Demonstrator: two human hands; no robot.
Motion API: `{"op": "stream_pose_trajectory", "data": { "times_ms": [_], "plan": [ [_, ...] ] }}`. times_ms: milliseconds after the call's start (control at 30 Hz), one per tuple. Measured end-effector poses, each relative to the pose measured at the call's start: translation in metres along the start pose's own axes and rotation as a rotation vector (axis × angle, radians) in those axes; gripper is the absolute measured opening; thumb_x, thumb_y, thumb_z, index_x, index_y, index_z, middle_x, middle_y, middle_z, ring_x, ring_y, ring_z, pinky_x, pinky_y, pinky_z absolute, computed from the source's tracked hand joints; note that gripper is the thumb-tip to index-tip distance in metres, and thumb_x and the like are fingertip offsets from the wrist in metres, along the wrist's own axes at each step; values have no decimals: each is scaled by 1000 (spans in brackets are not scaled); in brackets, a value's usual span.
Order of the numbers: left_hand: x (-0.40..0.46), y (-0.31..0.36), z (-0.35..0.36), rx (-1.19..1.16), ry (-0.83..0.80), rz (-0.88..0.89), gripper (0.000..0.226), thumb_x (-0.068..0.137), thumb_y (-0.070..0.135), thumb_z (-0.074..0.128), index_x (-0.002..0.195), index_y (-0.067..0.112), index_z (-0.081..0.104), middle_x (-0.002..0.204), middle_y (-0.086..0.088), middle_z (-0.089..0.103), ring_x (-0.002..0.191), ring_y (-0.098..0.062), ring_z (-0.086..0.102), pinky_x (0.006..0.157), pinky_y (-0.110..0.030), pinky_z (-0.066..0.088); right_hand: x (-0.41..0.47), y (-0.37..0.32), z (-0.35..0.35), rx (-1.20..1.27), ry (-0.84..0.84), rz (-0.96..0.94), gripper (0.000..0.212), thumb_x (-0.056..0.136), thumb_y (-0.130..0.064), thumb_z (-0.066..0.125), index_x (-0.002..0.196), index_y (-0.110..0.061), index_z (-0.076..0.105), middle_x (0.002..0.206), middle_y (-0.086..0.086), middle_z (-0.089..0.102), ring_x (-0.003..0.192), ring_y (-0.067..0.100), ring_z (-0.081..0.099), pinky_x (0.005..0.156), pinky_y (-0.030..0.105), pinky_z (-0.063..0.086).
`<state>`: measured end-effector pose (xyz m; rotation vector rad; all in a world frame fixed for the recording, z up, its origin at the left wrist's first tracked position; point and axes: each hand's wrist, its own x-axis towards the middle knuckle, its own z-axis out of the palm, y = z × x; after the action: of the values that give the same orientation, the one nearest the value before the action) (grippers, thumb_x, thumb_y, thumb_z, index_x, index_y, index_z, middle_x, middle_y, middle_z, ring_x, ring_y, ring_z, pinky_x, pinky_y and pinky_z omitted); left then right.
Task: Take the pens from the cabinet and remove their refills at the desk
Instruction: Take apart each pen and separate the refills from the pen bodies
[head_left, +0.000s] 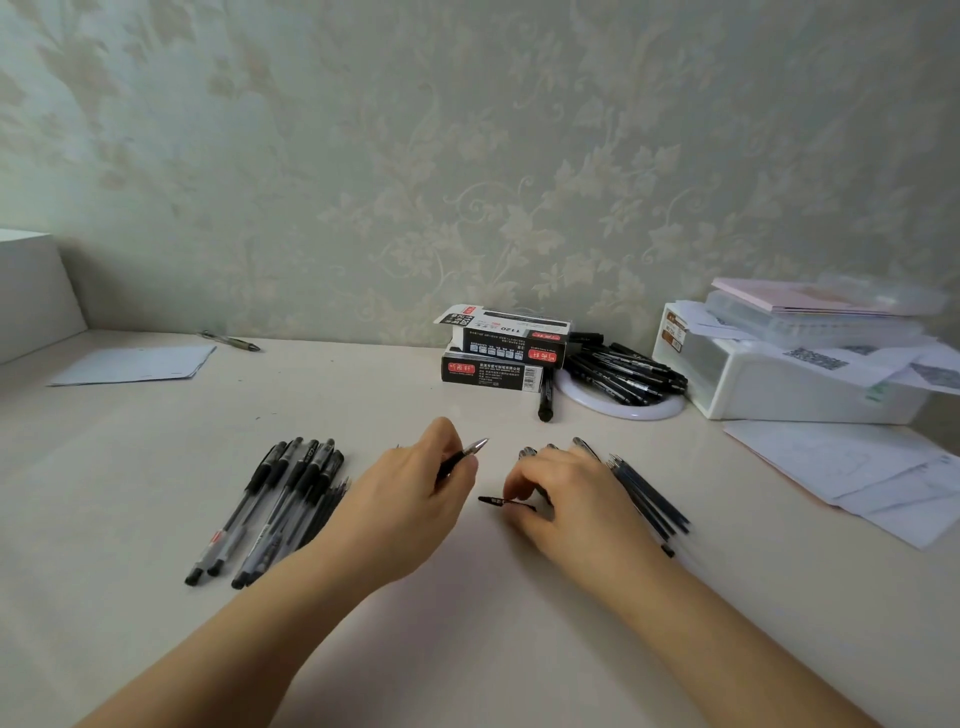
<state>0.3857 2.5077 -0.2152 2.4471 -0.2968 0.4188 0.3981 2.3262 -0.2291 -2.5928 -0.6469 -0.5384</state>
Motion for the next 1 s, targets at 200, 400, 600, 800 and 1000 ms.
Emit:
{"op": "stream_pose_trajectory", "data": {
  "times_ms": [200,400,600,800,1000],
  "plan": [
    [1,-6,4,93,-86,49,18,95,43,46,83,29,47,75,6,60,65,-13,52,67,-37,47,0,0,0,-5,-10,19,10,86,-31,68,96,-28,67,94,-14,62,90,13,49,82,27,41],
    [2,-6,3,76,-79,135,15,94,41,51,83,31,52,76,12,58,64,-1,49,55,-19,35,1,-5,-5,175,45,57,33,91,-52,58,116,-30,62,102,-16,60,91,6,51,85,24,44],
    [0,1,0,-42,-78,225,12,91,31,61,87,31,50,82,14,56,68,-7,49,58,-17,36,3,-10,-9,432,44,130,18,94,-35,61,85,-23,71,69,-12,64,64,1,53,61,13,41],
    [0,4,-4,-106,-37,251,10,92,23,62,87,20,54,77,14,59,70,-2,51,60,-11,36,4,-8,-10,625,76,291,21,86,-42,70,74,-25,72,68,-8,71,58,0,59,57,10,45],
    [2,0,-3,-99,-89,190,12,97,30,50,88,31,58,73,15,62,67,-4,51,59,-18,38,5,-6,-11,715,88,284,10,84,-34,74,76,-28,72,70,-7,71,62,3,59,62,15,47]
  ]
}}
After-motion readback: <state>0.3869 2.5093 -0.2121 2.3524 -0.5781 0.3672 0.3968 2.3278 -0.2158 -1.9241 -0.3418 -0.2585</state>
